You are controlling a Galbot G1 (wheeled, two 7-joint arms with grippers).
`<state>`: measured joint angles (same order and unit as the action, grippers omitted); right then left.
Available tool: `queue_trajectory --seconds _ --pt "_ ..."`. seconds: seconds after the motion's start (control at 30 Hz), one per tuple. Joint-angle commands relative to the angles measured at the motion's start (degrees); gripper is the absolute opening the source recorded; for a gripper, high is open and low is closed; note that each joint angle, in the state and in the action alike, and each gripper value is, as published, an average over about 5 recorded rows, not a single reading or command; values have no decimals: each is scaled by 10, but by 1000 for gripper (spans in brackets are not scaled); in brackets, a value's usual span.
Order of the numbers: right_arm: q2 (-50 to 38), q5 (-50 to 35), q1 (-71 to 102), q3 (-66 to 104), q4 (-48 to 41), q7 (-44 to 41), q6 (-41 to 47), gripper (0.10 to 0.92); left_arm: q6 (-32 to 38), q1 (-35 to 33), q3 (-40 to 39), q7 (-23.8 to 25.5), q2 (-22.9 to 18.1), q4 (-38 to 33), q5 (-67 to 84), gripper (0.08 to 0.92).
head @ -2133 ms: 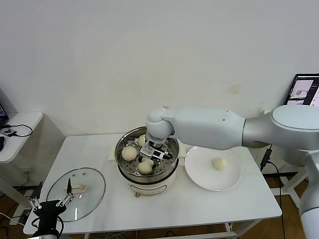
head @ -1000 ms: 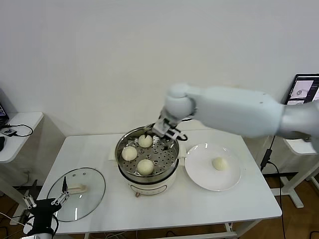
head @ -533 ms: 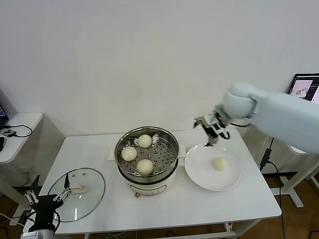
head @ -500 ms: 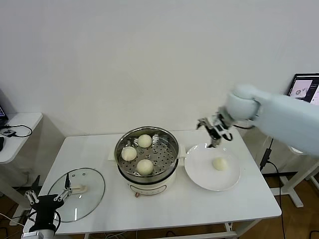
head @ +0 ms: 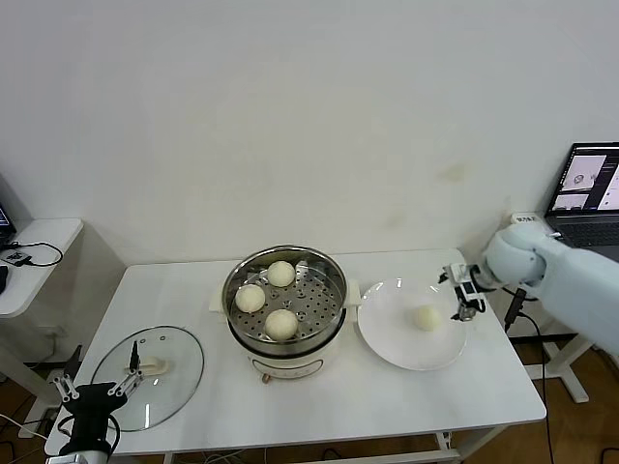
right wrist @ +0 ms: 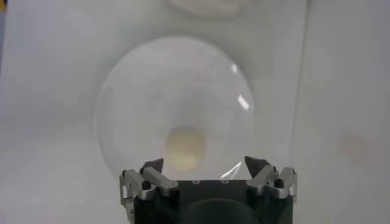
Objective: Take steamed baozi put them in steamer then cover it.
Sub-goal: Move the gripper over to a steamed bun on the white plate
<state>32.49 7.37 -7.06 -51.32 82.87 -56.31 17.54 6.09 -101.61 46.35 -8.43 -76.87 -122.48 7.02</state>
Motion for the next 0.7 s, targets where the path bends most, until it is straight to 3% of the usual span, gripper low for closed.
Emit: queue_trajectory --seconds 0.03,0.7 --pt "43 57 93 56 -85 7 5 823 2 -3 3 0 -1 5 0 823" --pt "122 62 102 65 -150 23 -7 823 2 1 8 1 -1 18 1 823"
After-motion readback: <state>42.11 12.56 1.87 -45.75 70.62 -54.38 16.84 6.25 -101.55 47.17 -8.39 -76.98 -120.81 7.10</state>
